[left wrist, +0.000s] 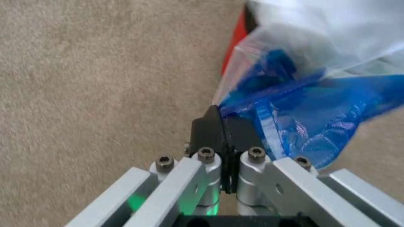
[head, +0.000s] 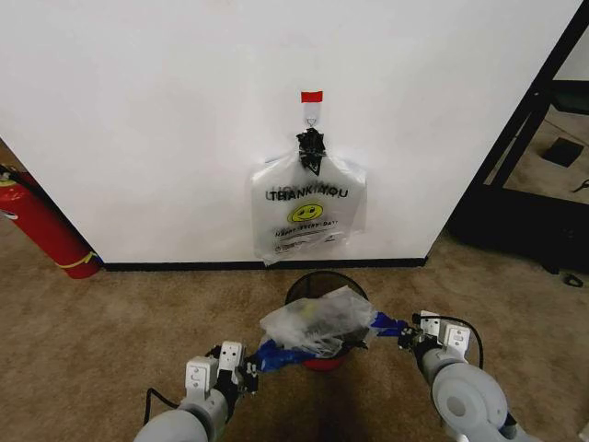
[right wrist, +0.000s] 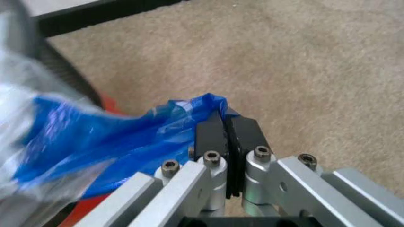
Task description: Pick up the garbage bag from the wall and place it over the trash bin.
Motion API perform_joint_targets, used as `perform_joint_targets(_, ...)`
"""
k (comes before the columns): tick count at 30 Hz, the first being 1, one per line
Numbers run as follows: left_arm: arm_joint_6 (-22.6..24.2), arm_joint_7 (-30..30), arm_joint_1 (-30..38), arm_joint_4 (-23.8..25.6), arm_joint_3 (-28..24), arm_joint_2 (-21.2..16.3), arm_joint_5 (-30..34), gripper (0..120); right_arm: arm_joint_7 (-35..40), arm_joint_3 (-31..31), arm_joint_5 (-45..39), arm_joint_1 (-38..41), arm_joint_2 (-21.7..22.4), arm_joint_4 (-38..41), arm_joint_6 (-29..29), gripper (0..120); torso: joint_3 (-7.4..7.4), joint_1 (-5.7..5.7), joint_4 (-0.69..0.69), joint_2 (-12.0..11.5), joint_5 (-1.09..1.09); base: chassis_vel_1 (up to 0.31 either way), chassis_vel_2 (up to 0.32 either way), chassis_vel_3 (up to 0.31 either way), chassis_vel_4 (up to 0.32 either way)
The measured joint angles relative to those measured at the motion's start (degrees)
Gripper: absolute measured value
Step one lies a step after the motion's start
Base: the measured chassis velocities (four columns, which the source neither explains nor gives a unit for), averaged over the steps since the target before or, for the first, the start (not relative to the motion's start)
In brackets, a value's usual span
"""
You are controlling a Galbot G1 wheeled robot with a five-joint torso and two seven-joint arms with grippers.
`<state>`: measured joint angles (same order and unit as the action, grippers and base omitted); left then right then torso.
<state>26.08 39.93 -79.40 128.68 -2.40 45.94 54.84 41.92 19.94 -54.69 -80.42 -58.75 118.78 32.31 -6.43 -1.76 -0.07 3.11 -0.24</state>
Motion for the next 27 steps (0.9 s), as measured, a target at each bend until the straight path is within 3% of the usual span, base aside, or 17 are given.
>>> perform_joint_targets(6,-0.8,-0.9,5.4,-5.4,-1.6,1.8,-1.1,0,0.0,-1.5,0.6,4.3,0.1,-3.9,-1.3,0,0.00,0.00,0.00,0.0,0.00,0.000,0.000,0.000,0.000)
perform_joint_targets(10,-0.8,-0.8,6.0,-5.8,-2.2,2.4,-1.1,0,0.5,-2.7,0.9,5.5,-0.4,-4.4,-1.6,0,-0.01,0.00,0.01,0.0,0.00,0.000,0.000,0.000,0.000)
perform_joint_targets(16,-1.0,-0.9,3.2,-2.3,-0.1,1.7,-1.1,0,0.3,-2.8,0.7,3.9,-0.2,-1.0,-1.7,0,0.00,0.00,0.02,0.0,0.01,0.000,0.000,0.000,0.000)
perform_joint_targets(23,-0.5,-0.8,-1.3,5.7,3.8,-0.6,-1.2,0,0.7,0.5,-0.9,0.3,2.2,4.3,-0.1,0,0.00,0.00,0.01,0.0,0.00,0.000,0.000,0.000,0.000)
perform_joint_targets(27,0.6,-0.7,-2.7,6.5,4.7,-1.5,-1.3,0,1.0,2.3,-0.9,-0.6,2.8,4.6,0.2,0,0.00,0.00,0.01,0.0,0.01,0.000,0.000,0.000,0.000)
